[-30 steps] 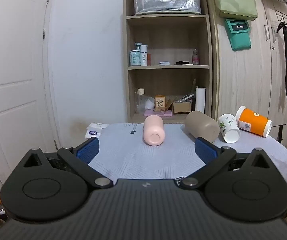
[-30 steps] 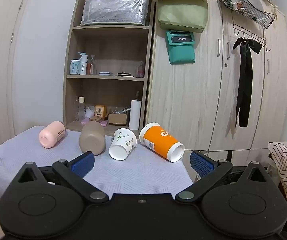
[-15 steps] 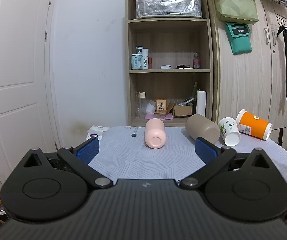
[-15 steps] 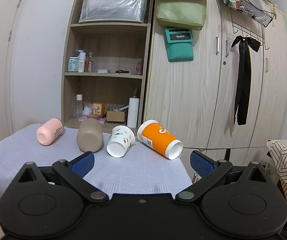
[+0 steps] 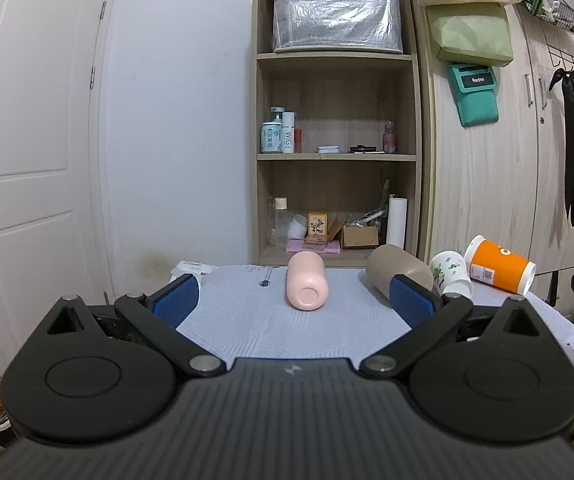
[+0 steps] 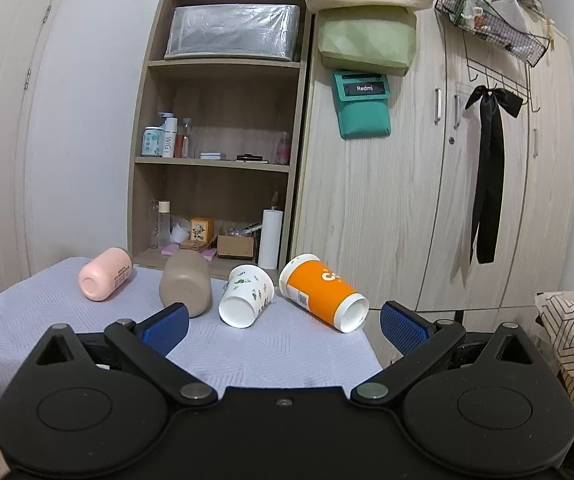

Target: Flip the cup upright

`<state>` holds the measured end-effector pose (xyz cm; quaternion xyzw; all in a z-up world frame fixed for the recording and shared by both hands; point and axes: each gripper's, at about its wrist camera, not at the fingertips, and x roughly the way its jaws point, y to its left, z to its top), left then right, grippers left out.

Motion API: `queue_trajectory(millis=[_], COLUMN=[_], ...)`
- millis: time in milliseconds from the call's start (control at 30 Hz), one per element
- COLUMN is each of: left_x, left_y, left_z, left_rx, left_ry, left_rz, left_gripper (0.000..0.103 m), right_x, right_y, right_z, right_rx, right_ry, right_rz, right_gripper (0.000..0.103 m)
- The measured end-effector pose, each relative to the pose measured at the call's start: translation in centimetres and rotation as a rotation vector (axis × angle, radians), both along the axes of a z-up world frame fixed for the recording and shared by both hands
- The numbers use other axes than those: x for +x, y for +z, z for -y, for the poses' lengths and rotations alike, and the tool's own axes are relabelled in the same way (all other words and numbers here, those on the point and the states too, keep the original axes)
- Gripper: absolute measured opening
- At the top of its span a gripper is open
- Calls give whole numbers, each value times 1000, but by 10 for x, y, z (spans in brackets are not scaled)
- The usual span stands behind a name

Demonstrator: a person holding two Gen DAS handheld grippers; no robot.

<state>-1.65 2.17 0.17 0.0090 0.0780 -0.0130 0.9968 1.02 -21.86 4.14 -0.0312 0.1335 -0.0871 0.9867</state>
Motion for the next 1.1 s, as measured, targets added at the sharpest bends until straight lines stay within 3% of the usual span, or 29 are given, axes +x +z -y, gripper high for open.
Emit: queue_trajectory(millis=[1100], left_x=[5], left_y=[0], left_z=[7], left_rx=[14], left_ry=[-13], left_rz=[-26], left_gripper=[103], right_x=[5], right_y=[-2], right_z=[-1], right_rx=[-30], right_ry=[3], right_rz=[-41], right_gripper=[103])
